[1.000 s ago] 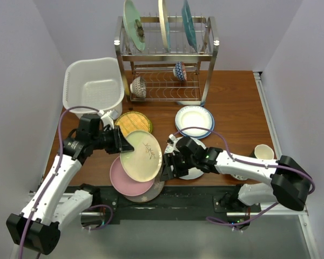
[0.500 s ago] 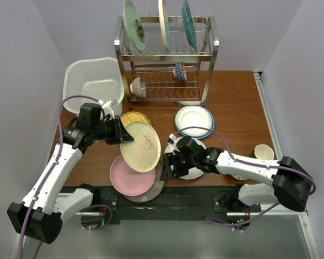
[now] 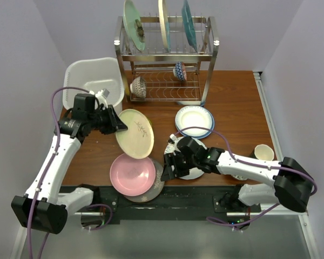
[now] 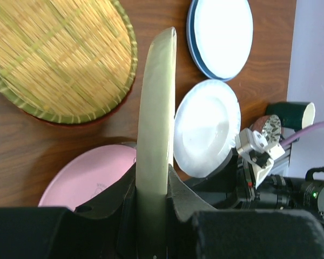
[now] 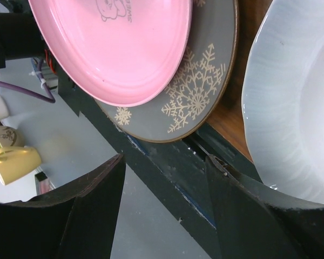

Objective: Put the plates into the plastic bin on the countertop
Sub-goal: Place the plate in the plastic bin.

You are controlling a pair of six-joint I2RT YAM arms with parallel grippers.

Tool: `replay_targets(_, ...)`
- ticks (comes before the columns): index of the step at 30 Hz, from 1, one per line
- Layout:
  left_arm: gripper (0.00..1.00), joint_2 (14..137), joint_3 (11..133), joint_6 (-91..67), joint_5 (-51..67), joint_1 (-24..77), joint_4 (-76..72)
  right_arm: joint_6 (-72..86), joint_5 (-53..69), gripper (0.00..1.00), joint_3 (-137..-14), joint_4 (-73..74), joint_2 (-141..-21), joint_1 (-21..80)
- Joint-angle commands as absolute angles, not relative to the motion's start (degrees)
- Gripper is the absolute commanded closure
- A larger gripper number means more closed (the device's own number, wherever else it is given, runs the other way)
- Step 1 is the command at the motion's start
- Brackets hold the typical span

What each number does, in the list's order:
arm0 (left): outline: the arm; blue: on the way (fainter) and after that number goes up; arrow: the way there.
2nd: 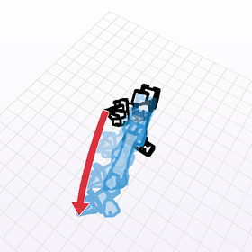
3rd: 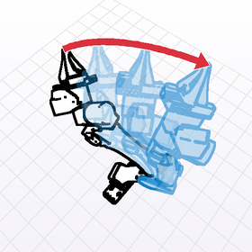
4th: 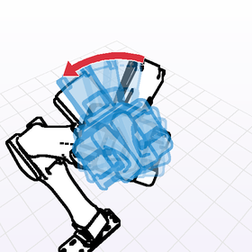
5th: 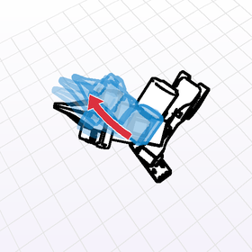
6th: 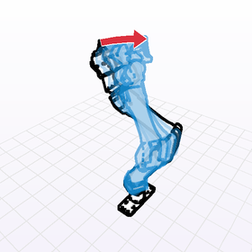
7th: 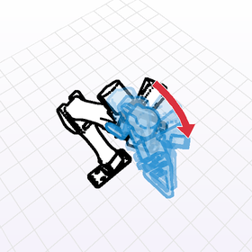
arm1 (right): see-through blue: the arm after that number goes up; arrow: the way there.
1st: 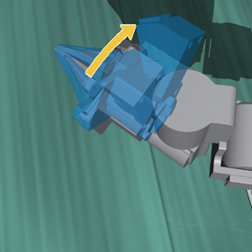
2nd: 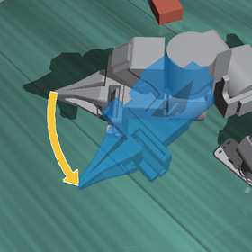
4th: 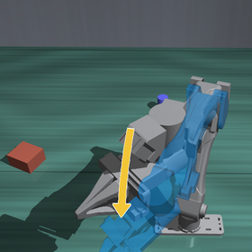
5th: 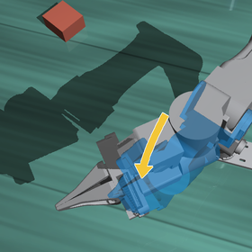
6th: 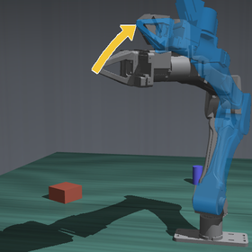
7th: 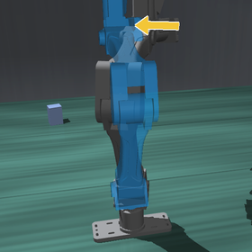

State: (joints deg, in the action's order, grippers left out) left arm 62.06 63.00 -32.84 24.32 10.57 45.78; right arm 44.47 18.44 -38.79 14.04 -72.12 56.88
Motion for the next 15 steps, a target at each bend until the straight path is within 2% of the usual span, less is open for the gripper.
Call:
replay_targets(1,1.00,62.5,69.3,-32.4,25.6,7.9,42.1,43.4,17.0,0.35,-39.1,14.8,-70.3,57.0)
replay_targets(15,1.00,65.6,76.6,-31.2,19.8,3.1,44.6,43.2,16.4,0.35,-39.6,16.0,-68.6,57.0)
